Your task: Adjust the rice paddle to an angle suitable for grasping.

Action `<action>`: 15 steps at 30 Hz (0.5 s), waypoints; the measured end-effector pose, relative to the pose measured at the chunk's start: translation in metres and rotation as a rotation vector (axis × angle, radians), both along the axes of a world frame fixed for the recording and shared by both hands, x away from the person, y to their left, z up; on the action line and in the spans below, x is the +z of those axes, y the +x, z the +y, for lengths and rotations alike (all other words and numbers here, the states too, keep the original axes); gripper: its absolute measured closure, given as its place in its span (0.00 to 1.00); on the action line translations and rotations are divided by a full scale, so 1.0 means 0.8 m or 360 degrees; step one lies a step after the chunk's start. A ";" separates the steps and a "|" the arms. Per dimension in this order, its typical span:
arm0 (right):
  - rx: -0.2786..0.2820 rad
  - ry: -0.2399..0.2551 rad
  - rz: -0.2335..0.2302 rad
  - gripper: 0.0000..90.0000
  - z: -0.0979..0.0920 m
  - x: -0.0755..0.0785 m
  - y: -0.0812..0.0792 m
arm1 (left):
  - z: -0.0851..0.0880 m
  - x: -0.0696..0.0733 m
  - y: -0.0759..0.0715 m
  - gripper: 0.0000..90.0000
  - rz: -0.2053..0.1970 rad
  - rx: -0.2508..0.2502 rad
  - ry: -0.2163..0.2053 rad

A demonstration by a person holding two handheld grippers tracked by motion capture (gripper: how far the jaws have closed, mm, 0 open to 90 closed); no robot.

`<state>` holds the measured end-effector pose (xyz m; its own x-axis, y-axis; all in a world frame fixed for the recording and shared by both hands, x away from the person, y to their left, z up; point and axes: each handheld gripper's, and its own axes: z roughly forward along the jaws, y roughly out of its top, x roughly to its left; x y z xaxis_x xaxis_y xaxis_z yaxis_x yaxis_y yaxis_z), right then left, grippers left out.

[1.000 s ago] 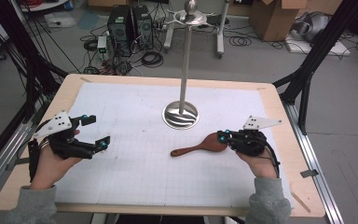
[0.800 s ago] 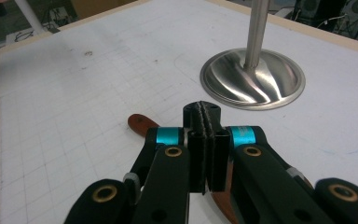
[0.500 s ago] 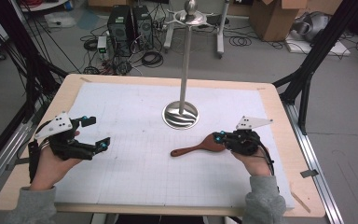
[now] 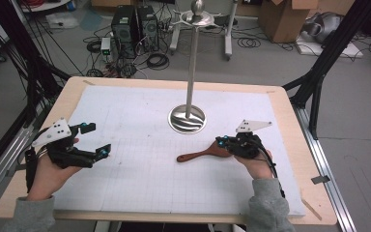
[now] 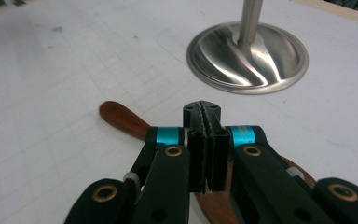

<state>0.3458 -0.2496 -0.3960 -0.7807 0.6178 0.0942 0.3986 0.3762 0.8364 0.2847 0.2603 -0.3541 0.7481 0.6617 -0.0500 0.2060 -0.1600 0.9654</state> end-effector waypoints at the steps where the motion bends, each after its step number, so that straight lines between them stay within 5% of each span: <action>1: -0.0003 -0.0029 -0.0002 0.99 0.003 -0.004 0.003 | 0.001 0.000 0.000 0.06 0.0000 0.0006 0.0005; 15: -0.0017 -0.0068 0.0039 0.99 0.021 -0.024 0.019 | 0.013 -0.002 -0.010 0.06 0.0009 0.0046 0.0004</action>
